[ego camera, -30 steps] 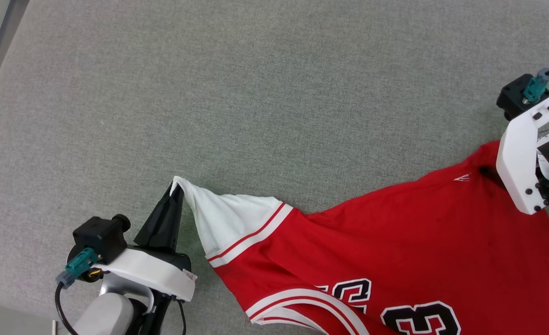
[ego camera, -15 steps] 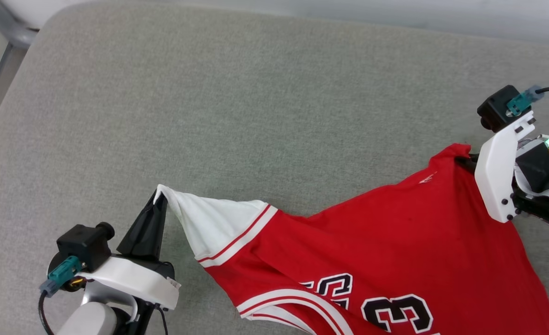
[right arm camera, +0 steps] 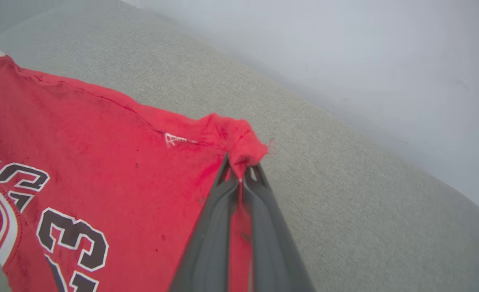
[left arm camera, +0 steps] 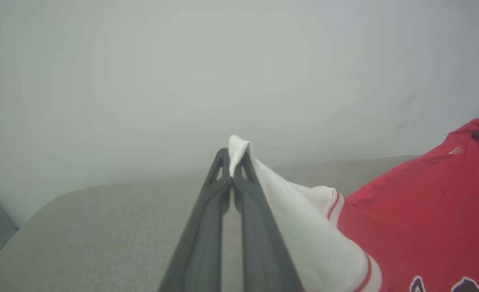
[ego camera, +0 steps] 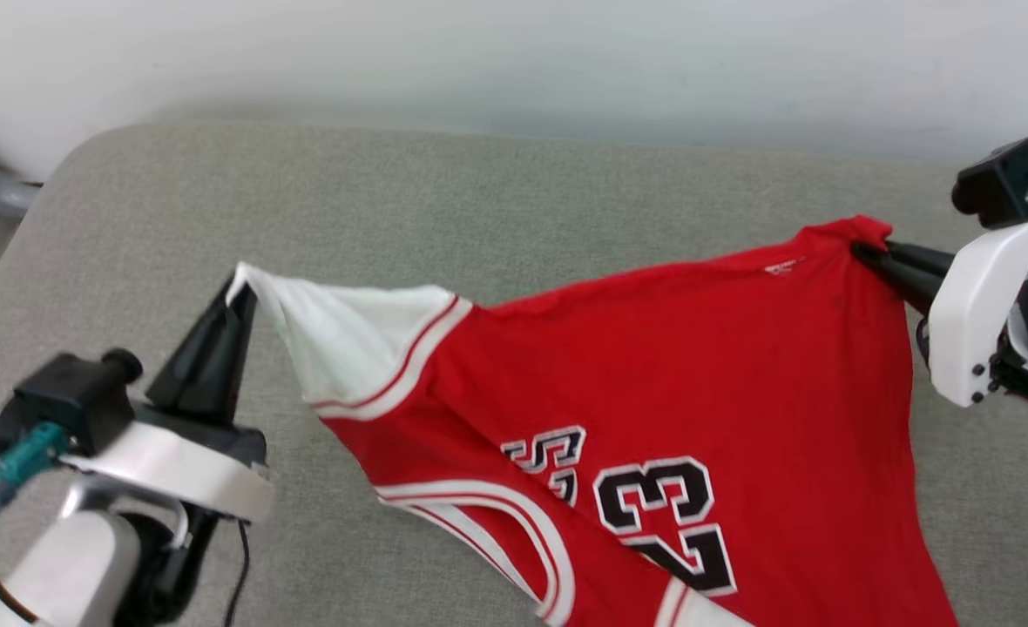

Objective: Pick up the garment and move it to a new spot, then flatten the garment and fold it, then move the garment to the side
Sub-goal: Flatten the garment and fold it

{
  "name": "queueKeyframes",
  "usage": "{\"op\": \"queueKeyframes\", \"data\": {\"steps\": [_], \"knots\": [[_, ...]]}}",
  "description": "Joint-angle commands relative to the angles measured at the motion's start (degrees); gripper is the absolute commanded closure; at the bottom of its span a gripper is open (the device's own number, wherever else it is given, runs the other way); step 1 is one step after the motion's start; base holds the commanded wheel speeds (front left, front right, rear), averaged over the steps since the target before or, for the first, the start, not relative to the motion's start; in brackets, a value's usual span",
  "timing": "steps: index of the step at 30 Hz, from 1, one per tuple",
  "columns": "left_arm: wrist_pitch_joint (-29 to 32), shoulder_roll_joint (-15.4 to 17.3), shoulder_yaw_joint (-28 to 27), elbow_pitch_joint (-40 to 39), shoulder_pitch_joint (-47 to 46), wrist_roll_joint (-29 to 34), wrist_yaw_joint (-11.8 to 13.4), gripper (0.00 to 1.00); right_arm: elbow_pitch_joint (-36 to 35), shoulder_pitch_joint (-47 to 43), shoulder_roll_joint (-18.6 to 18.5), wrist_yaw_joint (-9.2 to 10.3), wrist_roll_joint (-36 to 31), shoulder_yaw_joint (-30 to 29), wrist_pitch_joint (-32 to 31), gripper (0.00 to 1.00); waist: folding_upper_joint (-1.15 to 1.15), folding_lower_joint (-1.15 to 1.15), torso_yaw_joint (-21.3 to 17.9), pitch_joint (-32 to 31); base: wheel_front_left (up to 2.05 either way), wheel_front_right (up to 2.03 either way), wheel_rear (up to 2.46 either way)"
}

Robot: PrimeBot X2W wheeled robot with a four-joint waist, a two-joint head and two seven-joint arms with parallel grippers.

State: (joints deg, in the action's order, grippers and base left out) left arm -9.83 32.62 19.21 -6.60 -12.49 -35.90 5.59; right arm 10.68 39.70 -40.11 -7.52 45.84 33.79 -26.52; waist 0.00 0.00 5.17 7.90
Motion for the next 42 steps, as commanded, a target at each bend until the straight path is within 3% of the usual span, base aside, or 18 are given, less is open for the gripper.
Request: {"op": "queueKeyframes", "data": {"steps": [1,5,16,25,34,42], "knots": [[0.4,1.0,-0.6,-1.0,-2.1,0.7,-0.1,1.0,-1.0,-0.5,0.2,0.06,-0.3,-1.2,0.3,1.0,0.0,0.0,-0.8,-0.8,0.0,0.0,0.0],[2.0,2.4,-1.1,-3.7,-7.0,1.6,-0.6,1.0,-3.3,-0.7,0.8,0.06,-1.3,-4.9,0.7,1.0,0.0,0.0,-1.2,-1.2,0.0,0.0,0.0],[6.3,2.3,-0.6,-4.9,-24.3,2.8,-3.4,1.0,-8.9,2.6,3.5,0.06,-4.8,-14.9,0.2,1.0,0.0,0.0,-2.0,0.5,0.0,0.0,0.0],[9.1,-0.2,-0.5,-0.1,-41.6,1.7,-6.3,1.0,-11.4,11.6,6.5,0.06,-7.9,-22.6,-1.8,1.0,0.0,0.0,-2.2,6.6,0.0,0.0,0.0],[9.8,-3.0,1.2,12.1,-64.9,2.9,-10.8,1.0,-4.7,29.6,11.0,0.06,-13.5,-23.9,-2.0,1.0,0.0,0.0,-2.6,17.2,0.0,0.0,0.0],[8.1,-5.4,4.2,23.9,-84.8,3.9,-12.6,1.0,5.8,47.4,14.3,0.06,-19.3,-22.6,2.1,1.0,0.0,0.0,-2.9,24.2,0.0,0.0,0.0]]}}
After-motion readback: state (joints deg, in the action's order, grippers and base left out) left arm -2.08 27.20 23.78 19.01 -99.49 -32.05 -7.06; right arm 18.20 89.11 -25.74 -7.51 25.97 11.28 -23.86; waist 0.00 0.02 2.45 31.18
